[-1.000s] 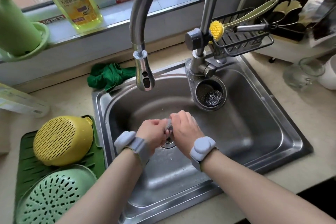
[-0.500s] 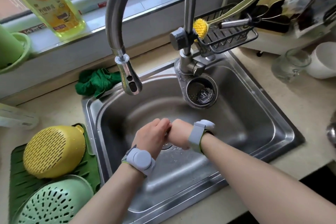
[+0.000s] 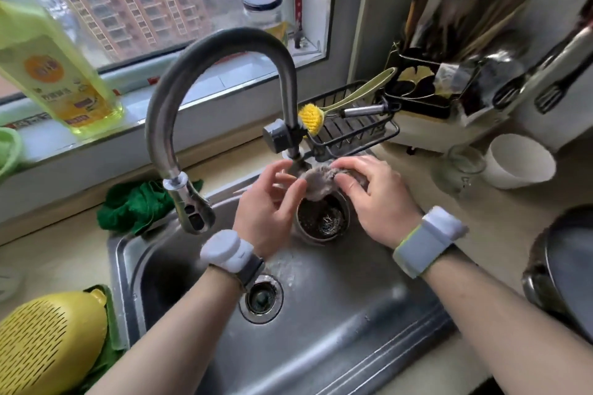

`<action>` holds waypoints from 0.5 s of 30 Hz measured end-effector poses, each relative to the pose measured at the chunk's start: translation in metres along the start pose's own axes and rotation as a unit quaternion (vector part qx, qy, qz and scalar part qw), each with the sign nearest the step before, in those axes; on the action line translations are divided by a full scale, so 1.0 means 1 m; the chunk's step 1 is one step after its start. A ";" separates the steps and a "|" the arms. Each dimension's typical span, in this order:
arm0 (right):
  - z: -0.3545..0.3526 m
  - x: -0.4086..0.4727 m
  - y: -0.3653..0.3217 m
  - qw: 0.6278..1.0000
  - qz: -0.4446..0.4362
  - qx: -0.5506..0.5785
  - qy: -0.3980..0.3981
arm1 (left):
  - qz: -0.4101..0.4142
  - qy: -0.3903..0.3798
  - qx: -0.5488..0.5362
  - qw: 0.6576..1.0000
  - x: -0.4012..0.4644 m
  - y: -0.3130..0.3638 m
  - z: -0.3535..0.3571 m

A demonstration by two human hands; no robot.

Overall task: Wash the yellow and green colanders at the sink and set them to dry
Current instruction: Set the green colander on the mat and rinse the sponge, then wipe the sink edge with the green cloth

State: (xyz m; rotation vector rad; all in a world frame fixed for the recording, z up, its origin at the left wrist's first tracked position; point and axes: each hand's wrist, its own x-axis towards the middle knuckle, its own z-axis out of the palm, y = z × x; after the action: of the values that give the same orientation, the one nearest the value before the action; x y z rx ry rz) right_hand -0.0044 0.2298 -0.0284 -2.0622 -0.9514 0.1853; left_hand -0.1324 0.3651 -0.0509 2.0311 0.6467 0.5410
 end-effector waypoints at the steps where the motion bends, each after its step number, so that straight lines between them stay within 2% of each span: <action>1: -0.012 0.013 0.001 0.999 0.000 -0.020 0.029 | 0.040 0.023 0.045 0.998 0.009 0.006 0.000; 4: -0.032 0.051 0.004 0.992 -0.013 -0.096 0.087 | 0.116 0.081 0.220 0.965 0.034 0.006 -0.002; 8: -0.032 0.101 0.005 0.972 -0.017 -0.212 0.099 | 0.124 0.047 0.311 0.941 0.059 0.002 -0.002; 9: -0.028 0.111 0.004 0.970 -0.023 -0.229 0.075 | 0.127 0.039 0.327 0.936 0.061 0.001 -0.001; 13: -0.006 0.126 0.000 0.950 -0.020 -0.292 -0.112 | 0.133 0.030 0.358 0.924 0.060 -0.005 0.000; 15: -0.001 0.122 -0.002 0.951 0.007 -0.272 -0.147 | 0.140 0.036 0.358 0.923 0.059 -0.008 0.000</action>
State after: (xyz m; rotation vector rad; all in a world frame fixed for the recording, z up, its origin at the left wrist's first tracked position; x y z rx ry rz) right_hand 0.0805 0.3137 -0.0027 -2.5958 -1.2757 0.2669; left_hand -0.0887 0.4062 -0.0508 2.8356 0.6604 0.6024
